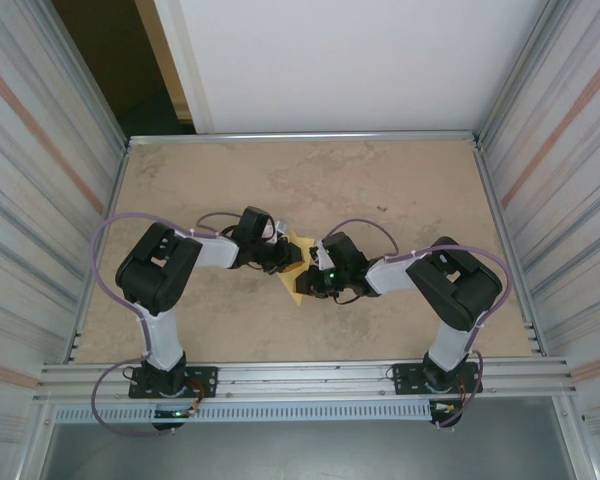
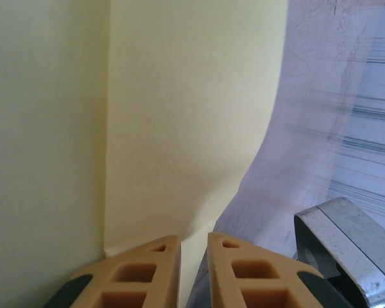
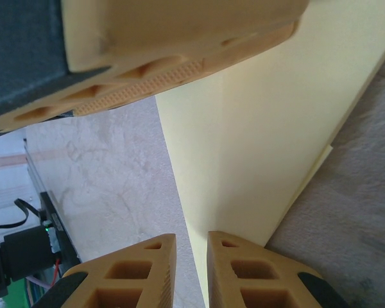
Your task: Fold a paper plane with a square sheet of paper (pick it up from the middle)
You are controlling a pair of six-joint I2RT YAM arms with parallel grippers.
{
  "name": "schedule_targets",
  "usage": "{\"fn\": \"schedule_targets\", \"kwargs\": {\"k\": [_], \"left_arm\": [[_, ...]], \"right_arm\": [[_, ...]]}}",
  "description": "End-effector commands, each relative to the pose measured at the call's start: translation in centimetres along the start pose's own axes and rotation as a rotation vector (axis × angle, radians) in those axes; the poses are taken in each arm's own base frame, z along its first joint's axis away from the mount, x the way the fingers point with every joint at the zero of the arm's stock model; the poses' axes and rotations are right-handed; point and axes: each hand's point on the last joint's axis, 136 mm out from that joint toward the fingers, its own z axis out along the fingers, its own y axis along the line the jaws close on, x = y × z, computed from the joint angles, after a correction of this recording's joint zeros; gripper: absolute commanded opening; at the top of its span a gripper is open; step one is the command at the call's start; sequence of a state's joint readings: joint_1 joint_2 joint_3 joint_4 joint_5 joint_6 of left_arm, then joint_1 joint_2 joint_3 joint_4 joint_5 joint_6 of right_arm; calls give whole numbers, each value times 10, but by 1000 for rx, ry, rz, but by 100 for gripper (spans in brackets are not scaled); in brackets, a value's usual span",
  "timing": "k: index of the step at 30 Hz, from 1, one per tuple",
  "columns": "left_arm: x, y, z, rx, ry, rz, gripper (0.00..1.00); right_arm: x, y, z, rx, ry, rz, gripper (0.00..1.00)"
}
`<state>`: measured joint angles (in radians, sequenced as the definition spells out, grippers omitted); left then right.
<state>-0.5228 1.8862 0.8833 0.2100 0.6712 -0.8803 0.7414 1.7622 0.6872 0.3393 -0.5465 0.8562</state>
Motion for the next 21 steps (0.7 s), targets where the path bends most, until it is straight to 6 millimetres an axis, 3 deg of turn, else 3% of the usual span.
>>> {"fn": "schedule_targets", "kwargs": {"k": [1,12,21], "left_arm": [[-1,6,-1,-14,0,-13,20],[-11,-11,-13,-11,-26,39,20],[-22,-13,-24,-22,-50,58,19]], "right_arm": [[1,-6,5,49,17,8,19],[6,-32,2,249,64,30,17],[24,-44,2,315,164,-15,16]]}}
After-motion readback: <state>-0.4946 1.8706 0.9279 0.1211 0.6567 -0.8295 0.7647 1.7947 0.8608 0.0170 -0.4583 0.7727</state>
